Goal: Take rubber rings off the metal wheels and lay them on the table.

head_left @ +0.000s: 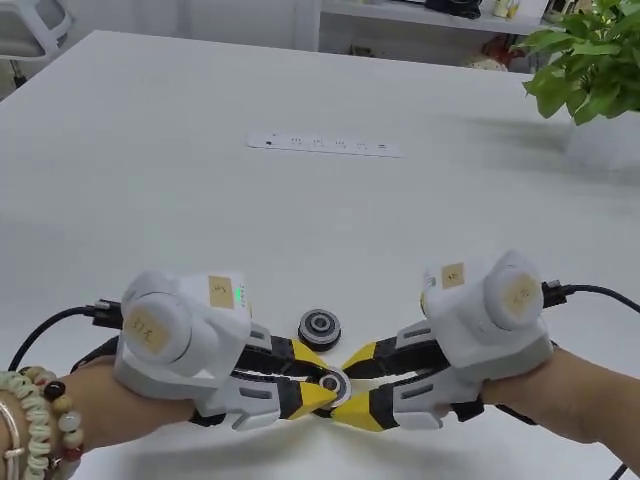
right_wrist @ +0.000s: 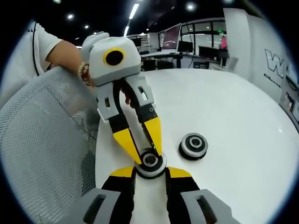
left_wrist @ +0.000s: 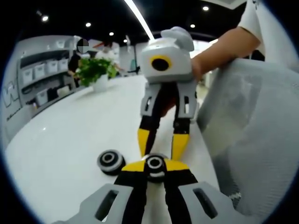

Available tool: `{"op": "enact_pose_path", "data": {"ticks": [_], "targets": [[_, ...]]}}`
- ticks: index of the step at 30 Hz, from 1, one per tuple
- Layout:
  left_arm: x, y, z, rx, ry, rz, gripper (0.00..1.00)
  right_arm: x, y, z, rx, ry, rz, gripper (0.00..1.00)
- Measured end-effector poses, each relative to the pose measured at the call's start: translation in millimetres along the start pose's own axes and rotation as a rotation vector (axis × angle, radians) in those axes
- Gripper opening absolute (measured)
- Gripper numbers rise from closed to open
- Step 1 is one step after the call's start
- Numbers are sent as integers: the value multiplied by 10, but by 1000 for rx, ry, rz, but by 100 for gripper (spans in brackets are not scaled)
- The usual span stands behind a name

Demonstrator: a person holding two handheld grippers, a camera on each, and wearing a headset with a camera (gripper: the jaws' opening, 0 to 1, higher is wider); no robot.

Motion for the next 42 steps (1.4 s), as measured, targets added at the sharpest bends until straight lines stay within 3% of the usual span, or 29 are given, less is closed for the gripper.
{"op": "enact_pose_path", "data": {"ticks": [4,5,6,7,9,17,19,21,23,27,32,34,42], "targets": [[-1,0,3,0,0,0,13,-36,-36,-13,5,-8,13,18],[-2,-3,6,1,0,0,13,-89,-80,-41,-4,-24,44,13],[-5,-11,17,3,-1,0,13,-105,-92,-55,-10,-9,37,3],[-7,-12,14,2,-5,-1,13,-84,-95,-41,-5,44,4,1],[-5,-8,12,4,-3,-1,13,-86,-86,-70,-11,-2,22,1],[-9,-6,13,5,-5,-1,13,-80,-65,-89,-25,46,38,0],[-10,-6,14,5,-6,-2,13,-75,-66,-110,-33,75,41,0],[-9,-5,15,6,-5,0,13,-84,-73,-114,-47,162,53,0],[-9,-5,16,7,-4,1,13,-76,-79,-124,-50,199,54,0],[-8,-6,16,7,-1,3,13,-64,-105,-141,-59,354,27,0],[-7,-8,18,9,3,5,13,-64,-126,-139,-51,486,-2,0],[-6,-9,18,9,3,6,13,-62,-133,-155,-54,471,-12,0],[-6,-12,20,13,2,9,13,-2,-148,-140,-34,572,-49,0]]}}
Point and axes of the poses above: the centre of the closed fingertips' face, and the gripper's own axes: y roughly forward along the fingers, z roughly to its left, x roughly out of its top, the point moved 3 cm from there along -y, roughly backward along the fingers, and after that the axes turned 3 degrees about -z, right-handed, at the moved point
